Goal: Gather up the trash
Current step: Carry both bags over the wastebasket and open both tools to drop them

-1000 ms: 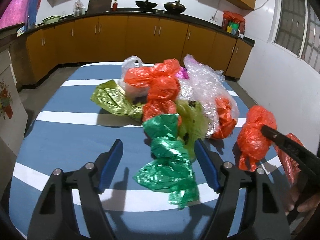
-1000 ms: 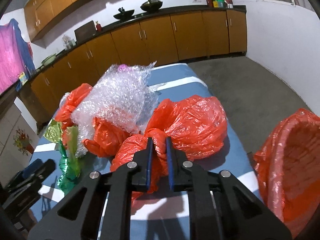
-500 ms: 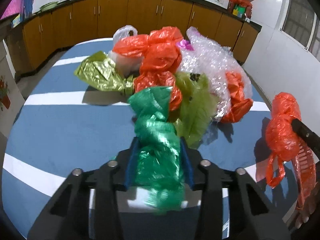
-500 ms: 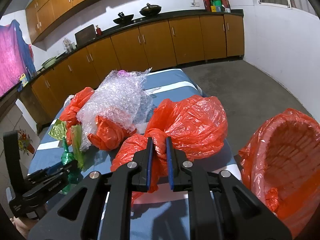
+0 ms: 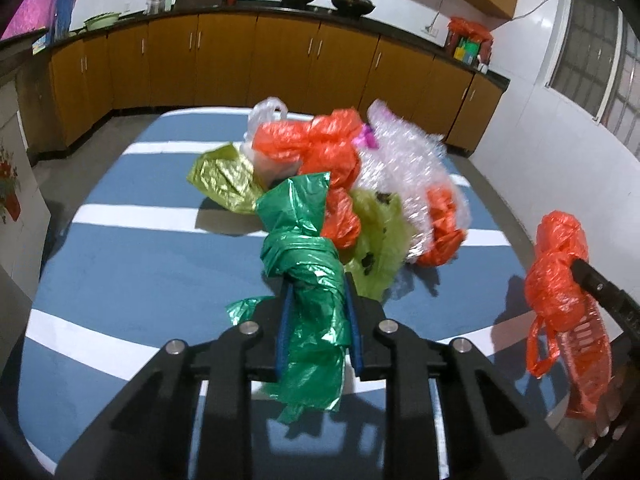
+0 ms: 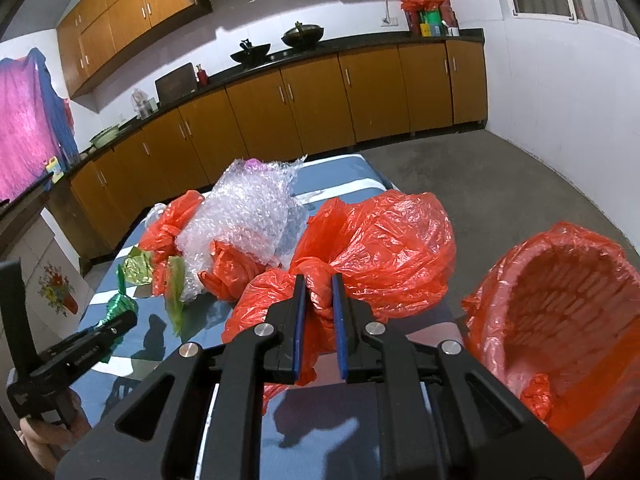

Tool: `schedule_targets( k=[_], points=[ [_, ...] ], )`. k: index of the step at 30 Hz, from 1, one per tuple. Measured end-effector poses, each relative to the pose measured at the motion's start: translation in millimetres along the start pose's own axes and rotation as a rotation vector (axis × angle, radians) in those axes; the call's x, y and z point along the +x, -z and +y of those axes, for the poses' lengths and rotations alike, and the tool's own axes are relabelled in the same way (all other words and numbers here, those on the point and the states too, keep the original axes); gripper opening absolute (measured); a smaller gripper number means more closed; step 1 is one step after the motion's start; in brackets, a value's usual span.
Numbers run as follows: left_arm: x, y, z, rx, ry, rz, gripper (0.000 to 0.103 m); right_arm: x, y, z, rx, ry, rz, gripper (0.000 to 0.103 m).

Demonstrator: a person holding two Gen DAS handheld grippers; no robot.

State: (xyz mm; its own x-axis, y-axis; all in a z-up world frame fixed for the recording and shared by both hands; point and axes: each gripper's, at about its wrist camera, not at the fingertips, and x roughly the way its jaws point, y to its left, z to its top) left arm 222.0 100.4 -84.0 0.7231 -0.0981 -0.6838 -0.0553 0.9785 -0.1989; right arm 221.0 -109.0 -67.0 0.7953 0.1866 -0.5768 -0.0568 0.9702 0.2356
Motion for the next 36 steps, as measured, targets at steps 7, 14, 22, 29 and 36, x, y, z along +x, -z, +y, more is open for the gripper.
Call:
schedule_targets(
  k=[7,14,22,29,36],
  points=[
    [-28,-10,-28,0.038,0.073,-0.043,0.024,-28,-2,-12,0.014,0.028,-0.042,0.013],
    [-44,-13,-75,0.098,0.173,-0.054,0.024,-58,0,-35,0.051,0.063,-0.083,0.013],
    [-48,-5,-138,0.195,0.3,-0.041,0.024,-93,5,-76,0.098,0.142,-0.128,0.013],
    [-44,3,-194,0.277,0.401,-0.025,0.024,-117,14,-116,0.156,0.224,-0.146,0.013],
    [-36,14,-248,0.349,0.495,0.013,0.024,-133,23,-147,0.196,0.3,-0.152,0.013]
  ],
)
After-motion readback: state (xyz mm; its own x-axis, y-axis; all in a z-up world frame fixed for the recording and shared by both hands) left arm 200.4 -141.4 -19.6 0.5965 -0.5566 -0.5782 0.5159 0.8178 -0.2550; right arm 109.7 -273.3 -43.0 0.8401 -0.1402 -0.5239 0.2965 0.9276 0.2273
